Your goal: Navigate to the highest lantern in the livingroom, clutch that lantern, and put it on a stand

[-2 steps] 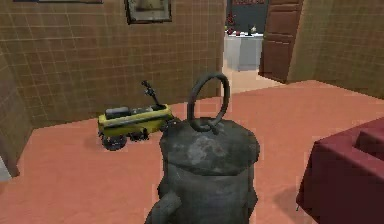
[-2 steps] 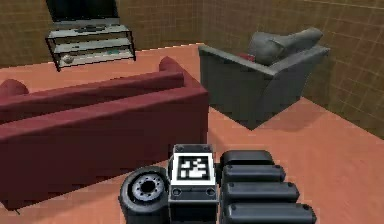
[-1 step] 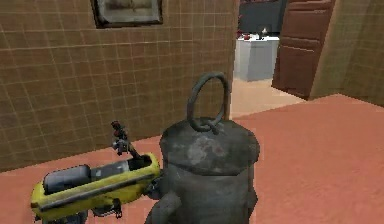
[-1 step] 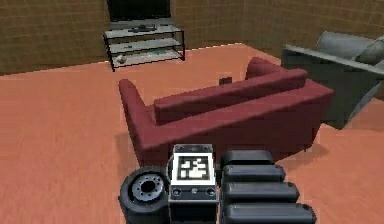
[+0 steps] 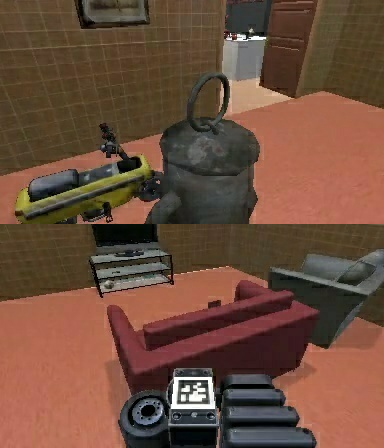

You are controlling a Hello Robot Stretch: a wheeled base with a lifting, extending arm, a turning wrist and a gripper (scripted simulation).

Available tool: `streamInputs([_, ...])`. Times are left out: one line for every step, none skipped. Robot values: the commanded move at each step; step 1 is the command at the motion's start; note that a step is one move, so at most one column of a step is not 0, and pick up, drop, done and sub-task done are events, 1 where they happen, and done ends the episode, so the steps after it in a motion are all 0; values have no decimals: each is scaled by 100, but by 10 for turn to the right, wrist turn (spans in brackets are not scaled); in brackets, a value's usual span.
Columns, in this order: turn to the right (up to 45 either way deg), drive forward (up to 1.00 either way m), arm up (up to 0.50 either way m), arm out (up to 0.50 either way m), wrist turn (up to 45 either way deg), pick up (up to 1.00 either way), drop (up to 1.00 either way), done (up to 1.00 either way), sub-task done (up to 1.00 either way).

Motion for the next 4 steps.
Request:
streamInputs([0, 30, 0, 0, 0, 0, 0, 0, 0])
streamInputs([150, 0, 0, 0, 0, 0, 0, 0, 0])
streamInputs([0, 45, 0, 0, 0, 0, 0, 0, 0])
streamInputs([450, 0, 0, 0, 0, 0, 0, 0, 0])
